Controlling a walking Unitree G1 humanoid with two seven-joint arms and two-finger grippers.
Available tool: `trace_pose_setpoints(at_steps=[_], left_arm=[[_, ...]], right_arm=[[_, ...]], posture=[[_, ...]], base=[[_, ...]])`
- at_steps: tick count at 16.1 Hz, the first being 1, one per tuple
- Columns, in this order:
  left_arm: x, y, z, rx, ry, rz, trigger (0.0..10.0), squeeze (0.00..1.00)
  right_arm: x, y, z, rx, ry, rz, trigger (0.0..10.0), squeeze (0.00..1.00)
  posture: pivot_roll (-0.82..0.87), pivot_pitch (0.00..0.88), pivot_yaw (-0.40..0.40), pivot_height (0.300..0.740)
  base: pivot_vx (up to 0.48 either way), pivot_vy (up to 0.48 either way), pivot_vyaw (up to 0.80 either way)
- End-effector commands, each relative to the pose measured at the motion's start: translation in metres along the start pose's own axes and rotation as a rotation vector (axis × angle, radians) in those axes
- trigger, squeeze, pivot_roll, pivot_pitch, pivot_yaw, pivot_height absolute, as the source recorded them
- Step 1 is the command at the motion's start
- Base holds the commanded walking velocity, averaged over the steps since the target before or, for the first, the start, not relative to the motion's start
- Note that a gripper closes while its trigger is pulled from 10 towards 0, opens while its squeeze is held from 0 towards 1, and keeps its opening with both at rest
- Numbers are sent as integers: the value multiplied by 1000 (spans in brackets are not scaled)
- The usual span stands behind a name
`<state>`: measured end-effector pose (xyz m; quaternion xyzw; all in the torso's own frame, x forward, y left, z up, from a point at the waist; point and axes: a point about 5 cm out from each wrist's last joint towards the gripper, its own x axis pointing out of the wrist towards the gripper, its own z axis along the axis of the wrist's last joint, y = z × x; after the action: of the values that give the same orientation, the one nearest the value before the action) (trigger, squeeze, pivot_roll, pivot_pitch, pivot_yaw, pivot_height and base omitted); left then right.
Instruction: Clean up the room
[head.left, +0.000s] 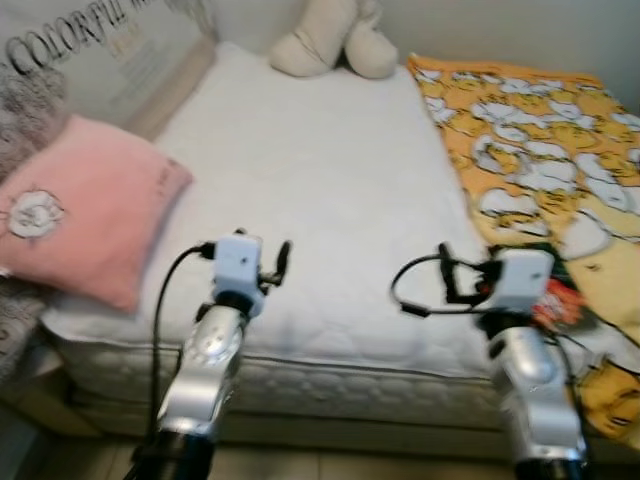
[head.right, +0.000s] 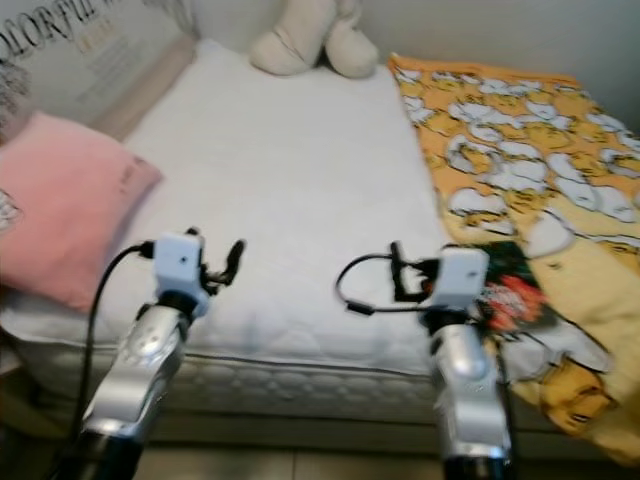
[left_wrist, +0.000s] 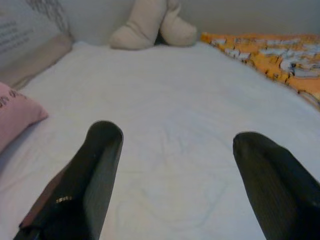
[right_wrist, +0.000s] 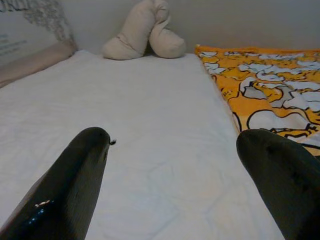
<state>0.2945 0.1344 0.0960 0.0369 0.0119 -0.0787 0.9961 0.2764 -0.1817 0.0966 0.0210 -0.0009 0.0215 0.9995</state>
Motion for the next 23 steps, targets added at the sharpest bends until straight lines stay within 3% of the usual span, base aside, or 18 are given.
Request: trace_pose_setpoints(at_steps=[1, 6, 12, 17, 20, 23], left_arm=[[3, -4, 7, -1, -28, -15, 10000, 0], [7, -4, 9, 8, -28, -15, 10000, 0], [13, 3, 8, -60, 4, 36, 10000, 0], [18, 2, 10, -38, -3, 30, 10000, 0], [19, 3, 13, -23, -24, 10, 10000, 0], [19, 3, 17, -19, -44, 9, 10000, 0]], right_arm=[[-1, -5, -1, -6, 10, -14, 10000, 0], [-3, -4, -5, -11, 24, -13, 10000, 0], [-3, -4, -6, -14, 23, -18, 10000, 0], [-2, -4, -4, -35, 14, -5, 10000, 0], [1, -3, -4, -35, 15, 1, 10000, 0], [2, -1, -4, -33, 15, 6, 10000, 0]], posture=[[-89, 0, -11, 740], [-93, 0, -6, 740], [-95, 0, -1, 740], [-93, 0, -2, 740], [-90, 0, -4, 740], [-77, 0, -7, 740]], base=[[0, -461, 0], [0, -461, 0], [0, -444, 0], [0, -437, 0], [0, 0, 0], [450, 0, 0]])
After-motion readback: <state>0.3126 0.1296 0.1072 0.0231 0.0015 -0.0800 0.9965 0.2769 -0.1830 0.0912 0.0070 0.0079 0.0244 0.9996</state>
